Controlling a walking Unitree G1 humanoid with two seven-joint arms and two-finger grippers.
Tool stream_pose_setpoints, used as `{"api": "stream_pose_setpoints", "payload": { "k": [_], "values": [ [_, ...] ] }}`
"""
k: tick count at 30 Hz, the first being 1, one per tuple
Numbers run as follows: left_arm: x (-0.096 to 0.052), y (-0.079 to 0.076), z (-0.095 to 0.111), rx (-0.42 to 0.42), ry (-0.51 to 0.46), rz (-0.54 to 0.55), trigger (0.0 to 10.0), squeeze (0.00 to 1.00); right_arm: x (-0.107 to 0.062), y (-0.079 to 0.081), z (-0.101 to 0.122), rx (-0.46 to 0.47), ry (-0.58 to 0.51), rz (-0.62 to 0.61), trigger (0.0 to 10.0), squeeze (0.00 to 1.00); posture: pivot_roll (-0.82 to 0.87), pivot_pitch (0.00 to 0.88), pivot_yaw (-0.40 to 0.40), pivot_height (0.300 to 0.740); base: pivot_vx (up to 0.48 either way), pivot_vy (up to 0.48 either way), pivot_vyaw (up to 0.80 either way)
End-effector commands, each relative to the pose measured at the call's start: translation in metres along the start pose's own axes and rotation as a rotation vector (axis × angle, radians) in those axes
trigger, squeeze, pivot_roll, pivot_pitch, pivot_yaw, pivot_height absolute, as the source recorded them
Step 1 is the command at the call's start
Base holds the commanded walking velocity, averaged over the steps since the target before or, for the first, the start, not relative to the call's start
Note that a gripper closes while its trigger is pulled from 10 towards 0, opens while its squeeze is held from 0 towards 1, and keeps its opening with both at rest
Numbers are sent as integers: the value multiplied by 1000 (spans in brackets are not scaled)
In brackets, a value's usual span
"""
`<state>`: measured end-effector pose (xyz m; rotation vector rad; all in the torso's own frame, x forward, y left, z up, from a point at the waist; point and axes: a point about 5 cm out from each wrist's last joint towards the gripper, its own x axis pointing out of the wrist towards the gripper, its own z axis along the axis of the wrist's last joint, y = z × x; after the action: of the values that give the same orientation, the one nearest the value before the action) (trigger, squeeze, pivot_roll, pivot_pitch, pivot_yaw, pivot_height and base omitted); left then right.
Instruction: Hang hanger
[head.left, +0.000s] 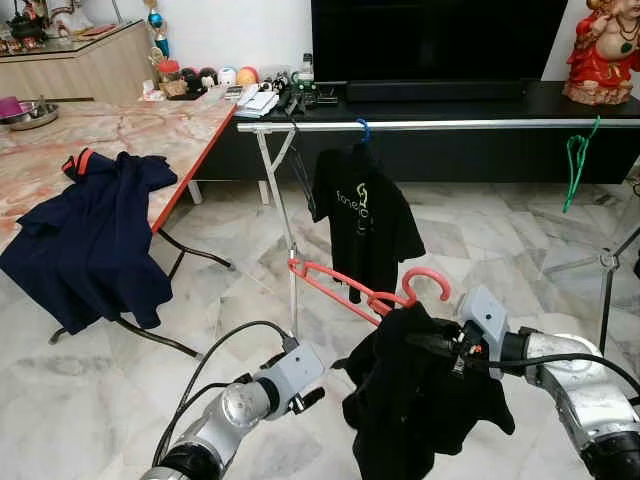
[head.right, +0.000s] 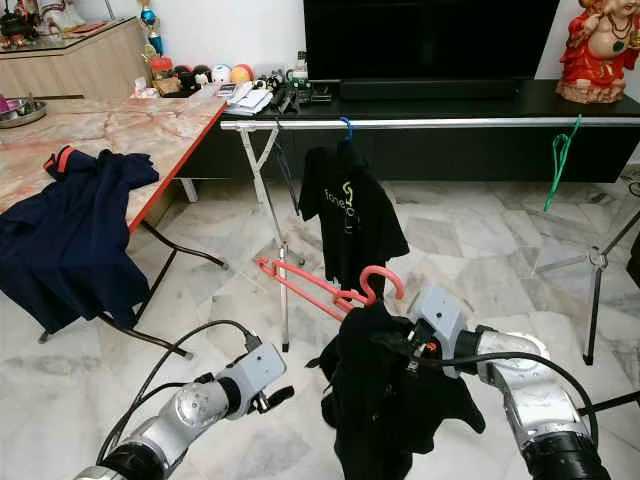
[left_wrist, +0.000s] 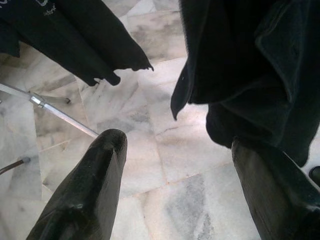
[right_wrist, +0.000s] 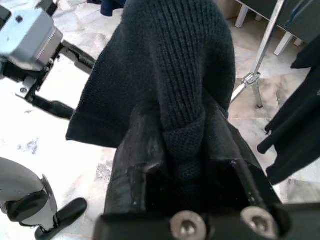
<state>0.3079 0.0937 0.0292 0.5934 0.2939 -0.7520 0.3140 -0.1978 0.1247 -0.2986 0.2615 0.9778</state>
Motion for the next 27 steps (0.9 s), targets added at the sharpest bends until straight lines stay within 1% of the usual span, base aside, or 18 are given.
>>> {"api": "stream_pose_setpoints", "payload": {
  "k": [1, 6, 9, 11, 12, 15, 18, 20, 21, 27],
  "values": [
    [0, 0, -2, 36, 18, -9, 10000, 0, 4, 0, 18, -41, -52, 5, 0, 0, -74, 1, 33, 740, 0, 0, 0],
    [3, -7, -2, 82, 32, -24, 10000, 0, 9, 7, 27, -56, -78, 37, 0, 0, -74, 6, 33, 740, 0, 0, 0],
    [5, -8, -1, 82, 32, -22, 10000, 0, 11, 11, 30, -65, -86, 54, 0, 0, -76, 10, 32, 740, 0, 0, 0],
    [7, -7, 1, 61, 30, -2, 10000, 0, 12, 16, 33, -70, -96, 74, 0, 0, -79, 18, 31, 740, 0, 0, 0],
    [7, -7, 1, 61, 30, -2, 10000, 0, 12, 16, 33, -70, -96, 74, 0, 0, -79, 18, 31, 740, 0, 0, 0],
    [9, -2, 3, 39, 38, 63, 10000, 0, 12, 23, 35, -75, -105, 97, 0, 0, -81, 20, 31, 740, 0, 0, 0],
    [9, 5, 3, 38, 58, 118, 10000, 0, 12, 25, 35, -75, -105, 109, 0, 0, -83, 23, 30, 740, 0, 0, 0],
    [8, 12, 3, 30, 74, 177, 10000, 0, 11, 26, 36, -72, -100, 109, 0, 0, -83, 24, 30, 740, 0, 0, 0],
    [8, 14, 3, 14, 75, 189, 10000, 0, 11, 26, 36, -73, -97, 109, 0, 0, -81, 28, 30, 740, 0, 0, 0],
    [8, 14, 3, 10, 77, 190, 10000, 0, 13, 28, 39, -77, -103, 115, 0, 0, -81, 33, 30, 740, 0, 0, 0]
  ]
}}
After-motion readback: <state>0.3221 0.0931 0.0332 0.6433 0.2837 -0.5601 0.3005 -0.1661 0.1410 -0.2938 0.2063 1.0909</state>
